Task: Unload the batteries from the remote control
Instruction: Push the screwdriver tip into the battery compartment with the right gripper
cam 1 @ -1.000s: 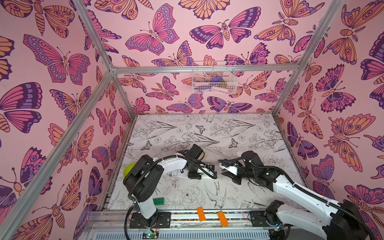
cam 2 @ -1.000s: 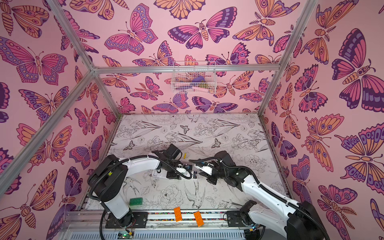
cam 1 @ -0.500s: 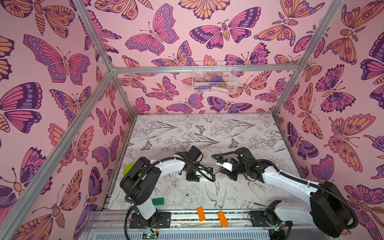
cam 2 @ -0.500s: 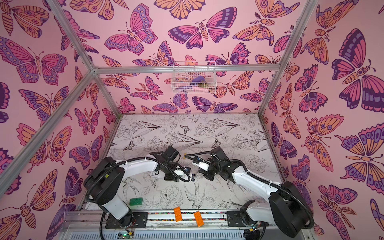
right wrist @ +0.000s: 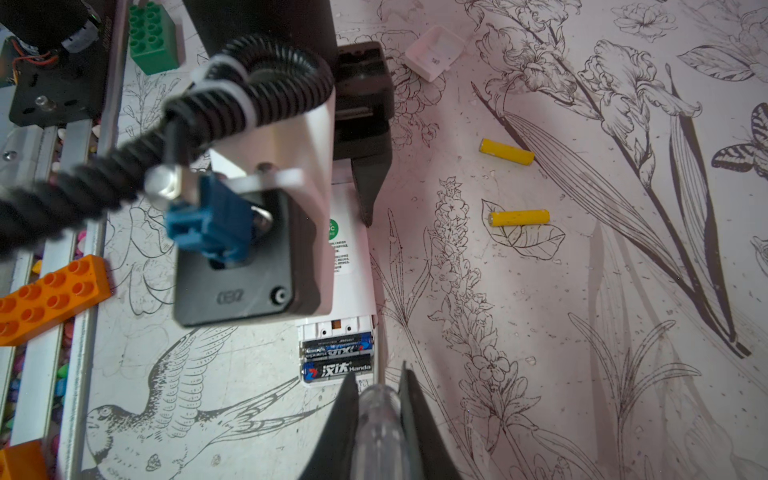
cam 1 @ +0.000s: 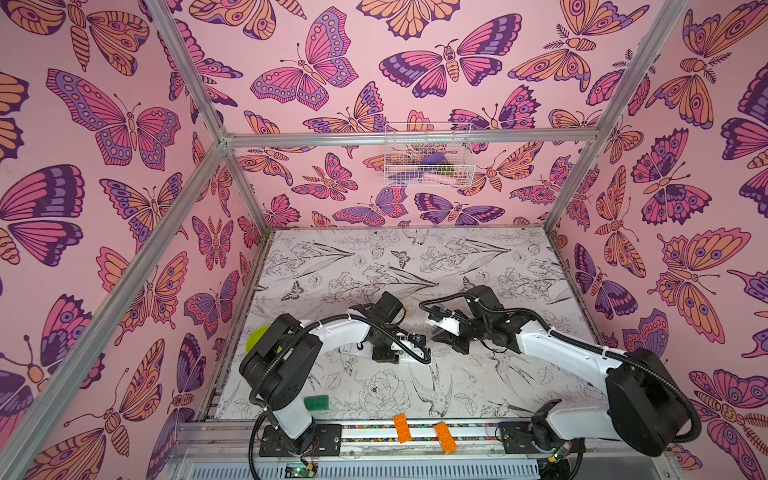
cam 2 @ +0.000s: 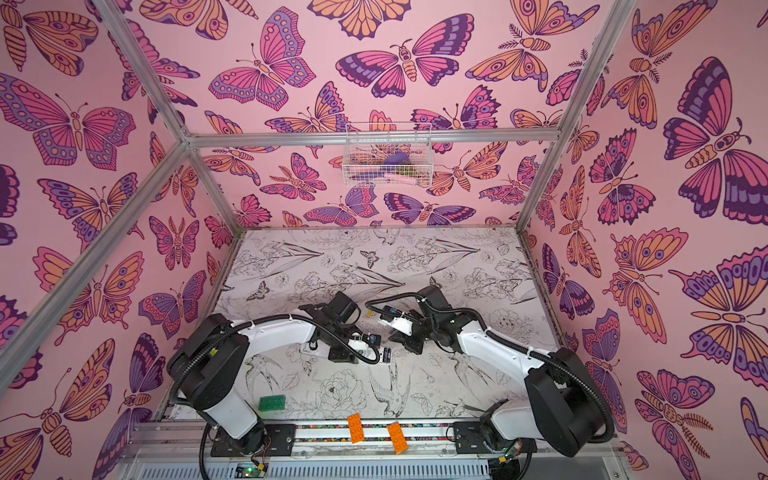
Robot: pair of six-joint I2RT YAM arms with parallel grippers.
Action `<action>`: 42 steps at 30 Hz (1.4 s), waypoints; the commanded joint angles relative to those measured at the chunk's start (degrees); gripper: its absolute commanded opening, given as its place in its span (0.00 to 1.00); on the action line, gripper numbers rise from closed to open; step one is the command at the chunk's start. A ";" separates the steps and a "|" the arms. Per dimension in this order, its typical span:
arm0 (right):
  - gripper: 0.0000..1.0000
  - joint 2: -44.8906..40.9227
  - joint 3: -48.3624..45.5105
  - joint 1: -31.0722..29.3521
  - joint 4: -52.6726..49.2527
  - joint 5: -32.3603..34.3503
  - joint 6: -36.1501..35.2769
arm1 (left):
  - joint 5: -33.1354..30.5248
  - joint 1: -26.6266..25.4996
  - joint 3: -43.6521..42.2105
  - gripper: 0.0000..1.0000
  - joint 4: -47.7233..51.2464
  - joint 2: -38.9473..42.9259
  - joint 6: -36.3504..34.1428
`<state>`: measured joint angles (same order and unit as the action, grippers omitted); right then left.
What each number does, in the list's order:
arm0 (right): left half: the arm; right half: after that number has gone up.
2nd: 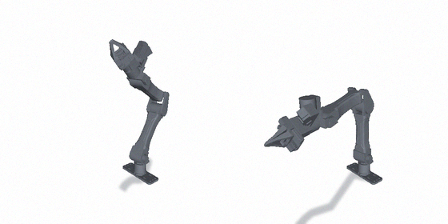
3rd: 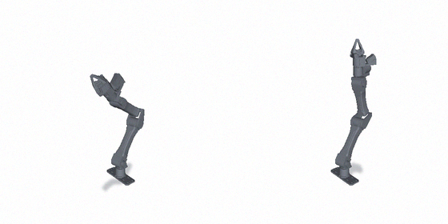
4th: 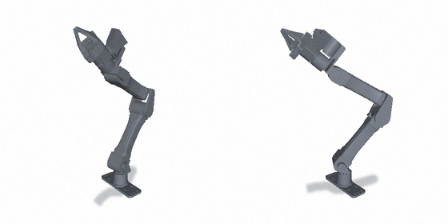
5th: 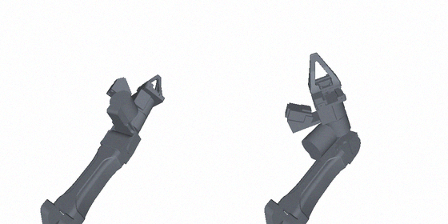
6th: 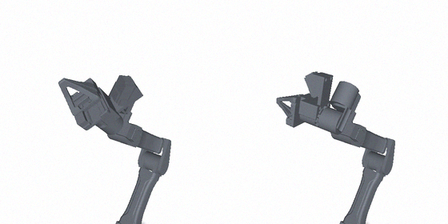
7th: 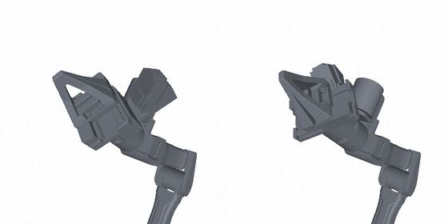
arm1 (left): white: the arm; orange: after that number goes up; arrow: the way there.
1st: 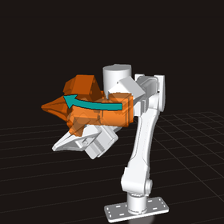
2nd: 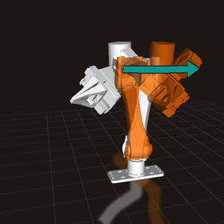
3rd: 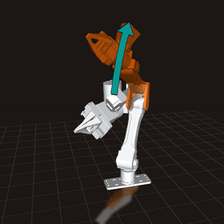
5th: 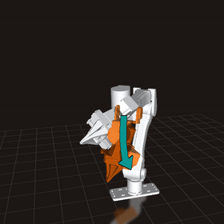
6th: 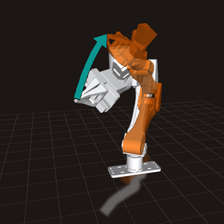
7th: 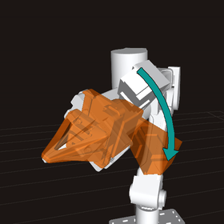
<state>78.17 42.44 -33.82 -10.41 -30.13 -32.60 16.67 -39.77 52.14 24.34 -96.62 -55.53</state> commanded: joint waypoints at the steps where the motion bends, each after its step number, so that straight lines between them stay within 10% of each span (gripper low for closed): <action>1: 0.00 1.14 3.05 0.43 -3.93 -2.46 -3.34 | -1.93 -0.02 -2.26 0.44 2.03 -0.85 -0.89; 42: 0.00 6.98 9.67 0.61 -15.20 -4.79 -10.08 | -2.08 0.13 -3.10 0.44 0.80 -0.28 -1.69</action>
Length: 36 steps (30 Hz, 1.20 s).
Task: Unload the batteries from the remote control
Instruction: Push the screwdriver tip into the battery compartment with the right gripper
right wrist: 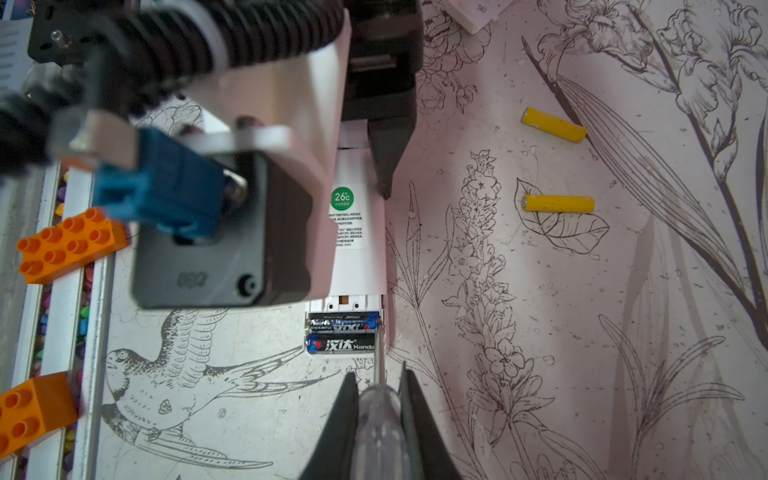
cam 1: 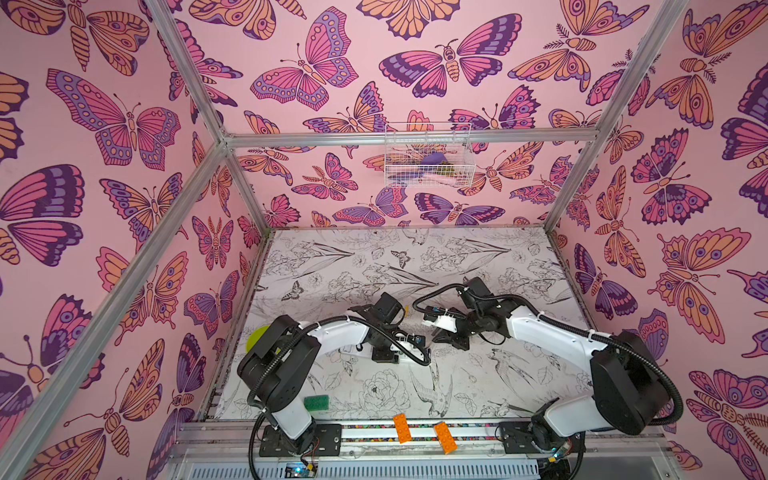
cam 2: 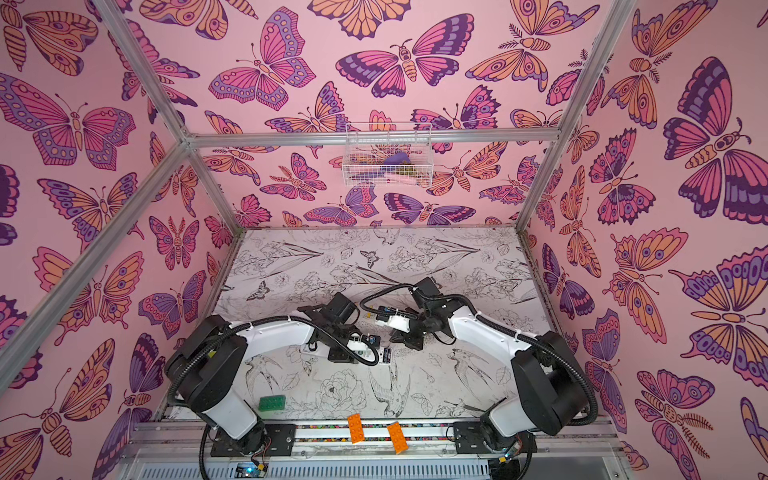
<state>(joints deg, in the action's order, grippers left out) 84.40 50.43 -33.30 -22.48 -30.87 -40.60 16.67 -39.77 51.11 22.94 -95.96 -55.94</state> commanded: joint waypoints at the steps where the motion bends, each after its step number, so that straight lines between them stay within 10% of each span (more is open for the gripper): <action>1: 0.00 0.81 1.97 0.12 -3.99 -4.71 -2.46 | -2.08 0.05 -1.98 0.44 2.20 -0.94 -1.19; 23: 0.00 -1.29 2.63 1.25 -4.53 -0.54 -1.84 | -5.17 0.02 -1.15 0.43 2.03 0.21 -0.60; 36: 0.00 -11.98 -0.36 4.90 9.35 10.90 29.45 | -15.21 0.10 3.11 0.42 -5.83 3.77 -0.57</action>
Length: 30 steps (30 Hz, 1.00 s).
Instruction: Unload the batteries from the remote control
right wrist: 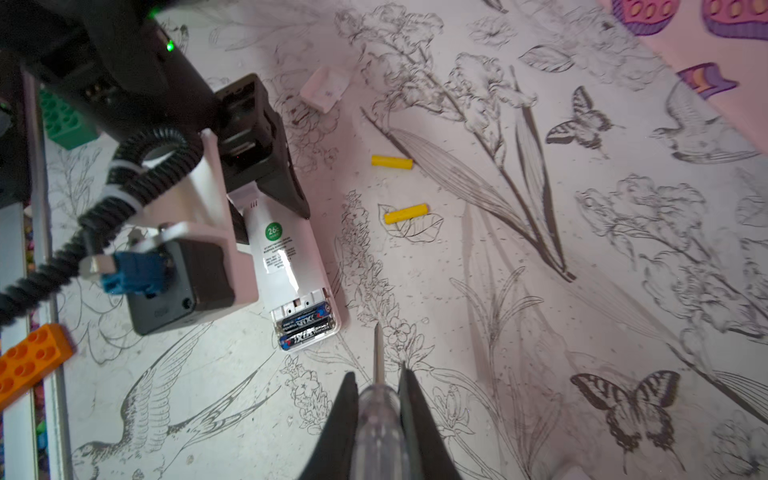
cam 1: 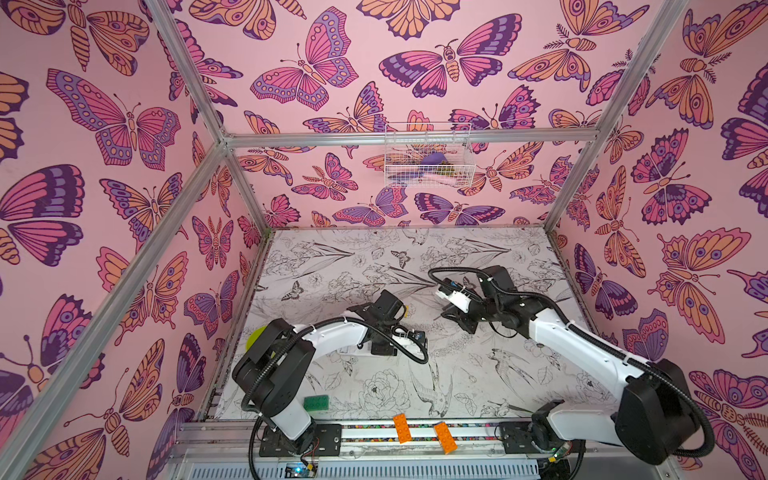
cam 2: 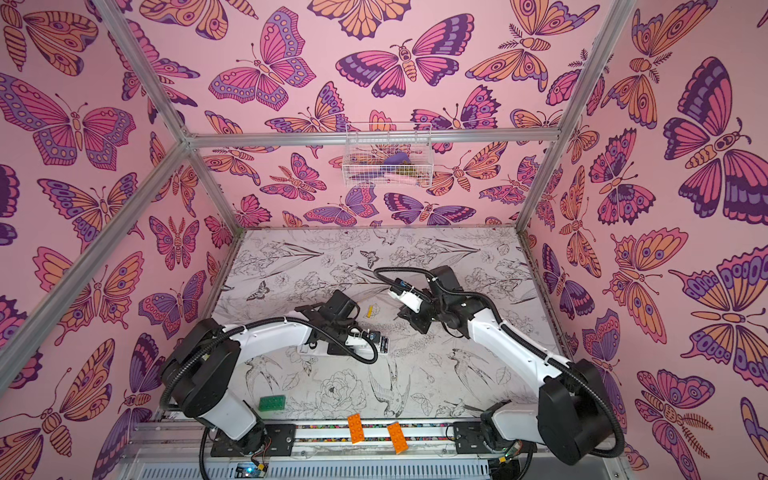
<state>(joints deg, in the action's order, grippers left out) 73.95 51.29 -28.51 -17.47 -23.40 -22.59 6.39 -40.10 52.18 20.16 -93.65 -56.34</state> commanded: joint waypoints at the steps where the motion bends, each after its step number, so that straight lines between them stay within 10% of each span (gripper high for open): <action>1: 0.00 -1.84 -2.17 0.12 5.86 4.51 15.62 | -6.30 0.41 2.42 0.42 -4.62 1.33 -0.30; 16: 0.00 0.42 -10.10 0.12 17.24 15.11 46.11 | -18.81 2.43 5.06 0.38 -31.26 -7.42 -11.70; 30: 0.00 9.03 -12.50 -0.05 24.09 11.01 52.78 | -23.34 2.22 1.83 0.26 -60.22 -19.18 -23.78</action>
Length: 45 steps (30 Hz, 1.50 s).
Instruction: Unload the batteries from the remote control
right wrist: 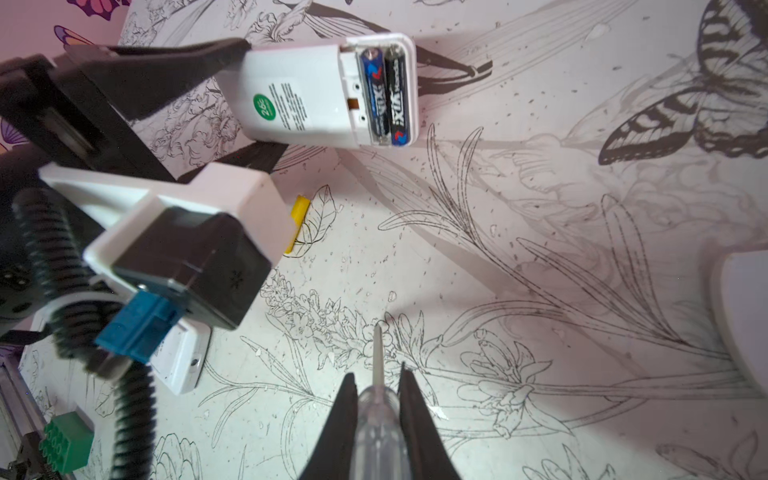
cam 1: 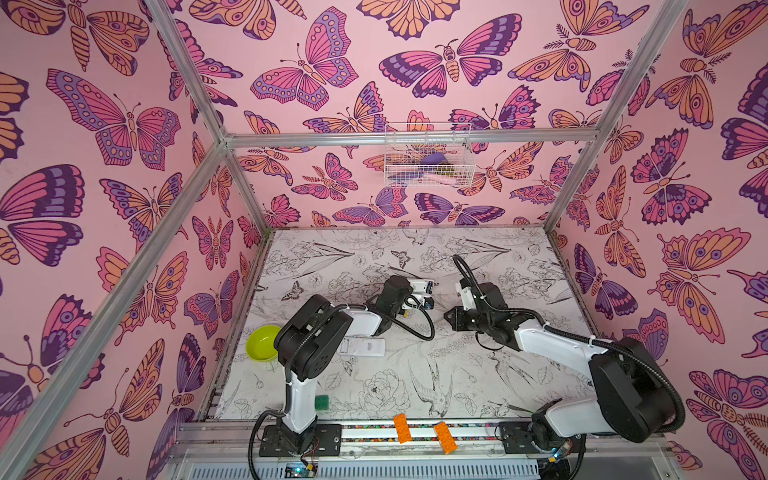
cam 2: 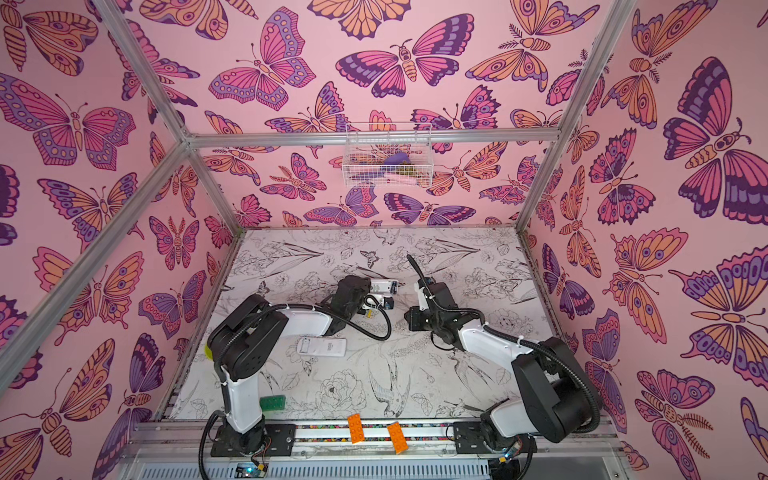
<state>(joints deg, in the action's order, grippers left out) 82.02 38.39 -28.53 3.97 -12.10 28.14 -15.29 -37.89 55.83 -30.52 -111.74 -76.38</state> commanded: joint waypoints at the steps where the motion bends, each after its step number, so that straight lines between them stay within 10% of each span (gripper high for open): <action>1: 0.00 1.33 0.42 -0.03 2.99 -0.45 2.41 | -1.84 -0.04 -2.48 0.26 -11.81 -1.40 -4.51; 25: 0.00 5.17 2.23 -0.13 4.98 -0.84 2.31 | -1.32 1.48 -5.41 0.28 -27.16 -5.41 -11.41; 45: 0.00 -5.78 -2.59 -0.91 1.44 0.88 4.75 | -3.34 -0.44 7.54 0.28 30.53 19.98 20.42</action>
<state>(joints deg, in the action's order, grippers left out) 79.85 36.14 -29.06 7.35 -12.88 31.77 -19.31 -37.21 61.04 -14.15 -94.04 -64.99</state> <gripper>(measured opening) 0.183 0.552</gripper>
